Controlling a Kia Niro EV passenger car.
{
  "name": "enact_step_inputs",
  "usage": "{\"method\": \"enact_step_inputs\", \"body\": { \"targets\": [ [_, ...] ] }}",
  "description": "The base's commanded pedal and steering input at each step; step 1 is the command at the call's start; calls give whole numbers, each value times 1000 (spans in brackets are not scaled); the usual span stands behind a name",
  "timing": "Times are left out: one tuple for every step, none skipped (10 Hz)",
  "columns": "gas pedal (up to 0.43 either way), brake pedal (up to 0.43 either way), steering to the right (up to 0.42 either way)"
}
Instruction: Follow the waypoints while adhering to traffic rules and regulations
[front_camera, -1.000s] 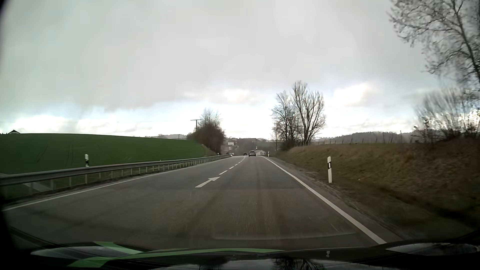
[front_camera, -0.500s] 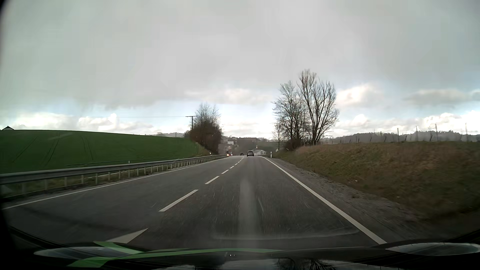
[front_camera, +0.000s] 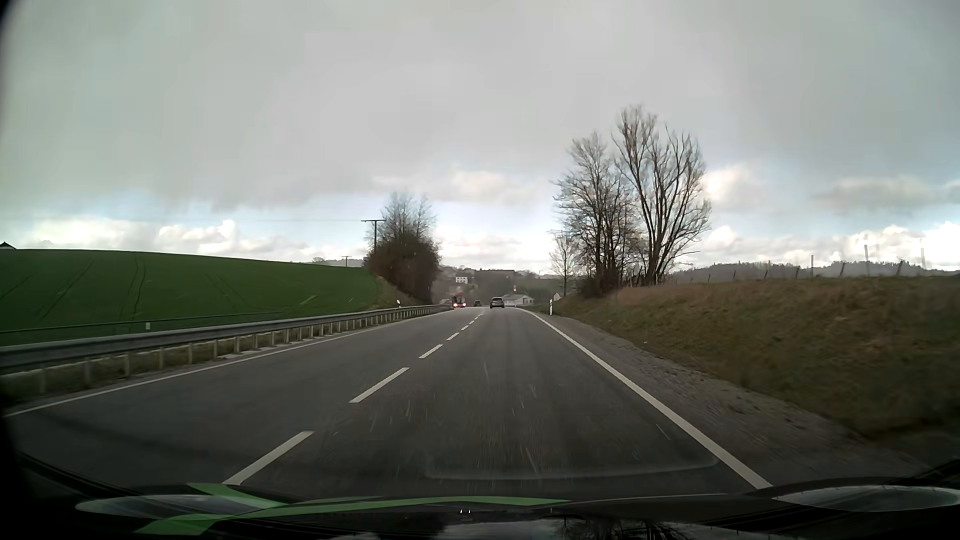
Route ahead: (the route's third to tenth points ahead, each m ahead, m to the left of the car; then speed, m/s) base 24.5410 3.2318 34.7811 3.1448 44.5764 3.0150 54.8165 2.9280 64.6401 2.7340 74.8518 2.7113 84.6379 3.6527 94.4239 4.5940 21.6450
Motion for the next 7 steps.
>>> {"method": "enact_step_inputs", "body": {
  "targets": [
    [0, 0, -3],
    [0, 0, -4],
    [0, 0, -3],
    [0, 0, -3],
    [0, 0, -3],
    [0, 0, -3],
    [0, 0, -3]
  ]
}}
